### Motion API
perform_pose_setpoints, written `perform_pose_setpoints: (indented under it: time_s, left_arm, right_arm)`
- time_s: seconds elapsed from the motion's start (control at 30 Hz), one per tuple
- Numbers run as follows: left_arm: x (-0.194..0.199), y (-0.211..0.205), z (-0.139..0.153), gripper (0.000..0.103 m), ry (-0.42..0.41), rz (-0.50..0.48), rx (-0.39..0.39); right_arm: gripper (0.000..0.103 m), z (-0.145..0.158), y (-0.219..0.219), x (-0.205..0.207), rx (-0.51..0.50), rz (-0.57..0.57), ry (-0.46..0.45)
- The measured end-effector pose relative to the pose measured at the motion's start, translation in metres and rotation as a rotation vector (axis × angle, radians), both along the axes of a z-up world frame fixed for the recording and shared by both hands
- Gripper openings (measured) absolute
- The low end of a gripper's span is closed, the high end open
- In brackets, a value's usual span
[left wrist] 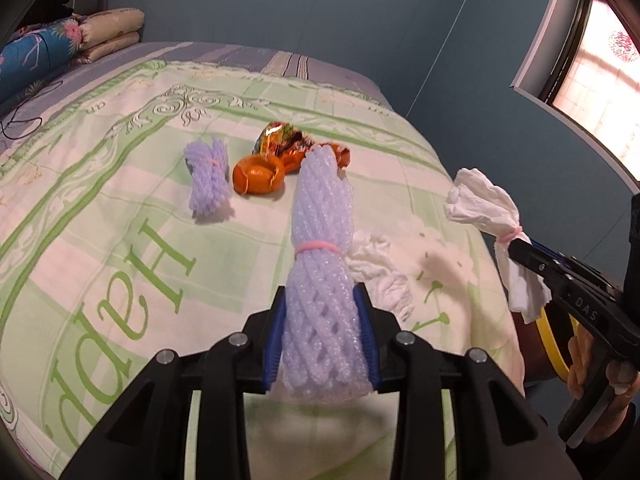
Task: Collect trash
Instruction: 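Carry the mesh sleeve and tissue bundle over the yellow-rimmed bin with both tools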
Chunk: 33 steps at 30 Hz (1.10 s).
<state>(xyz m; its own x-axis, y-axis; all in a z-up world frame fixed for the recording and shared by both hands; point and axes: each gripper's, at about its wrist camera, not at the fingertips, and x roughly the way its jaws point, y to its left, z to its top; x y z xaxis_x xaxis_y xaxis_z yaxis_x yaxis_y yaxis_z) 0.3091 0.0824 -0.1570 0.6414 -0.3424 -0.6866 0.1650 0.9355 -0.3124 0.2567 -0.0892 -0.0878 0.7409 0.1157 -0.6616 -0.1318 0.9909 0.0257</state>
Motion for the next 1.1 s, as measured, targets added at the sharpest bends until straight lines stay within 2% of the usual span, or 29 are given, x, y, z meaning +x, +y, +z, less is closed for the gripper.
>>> perform_pose_setpoints:
  time_s: [0.4, 0.8, 1.1]
  left_arm:
    - [-0.015, -0.035, 0.064, 0.031, -0.124, -0.045, -0.001]
    - [-0.028, -0.133, 0.111, 0.031, -0.212, -0.212, 0.012]
    - [-0.029, -0.223, 0.121, 0.031, -0.236, -0.36, -0.008]
  right_arm:
    - [0.016, 0.062, -0.048, -0.05, 0.047, -0.046, -0.154]
    - [0.016, 0.088, -0.135, -0.09, 0.094, -0.199, -0.229]
    - [0.016, 0.086, -0.201, -0.122, 0.085, -0.35, -0.244]
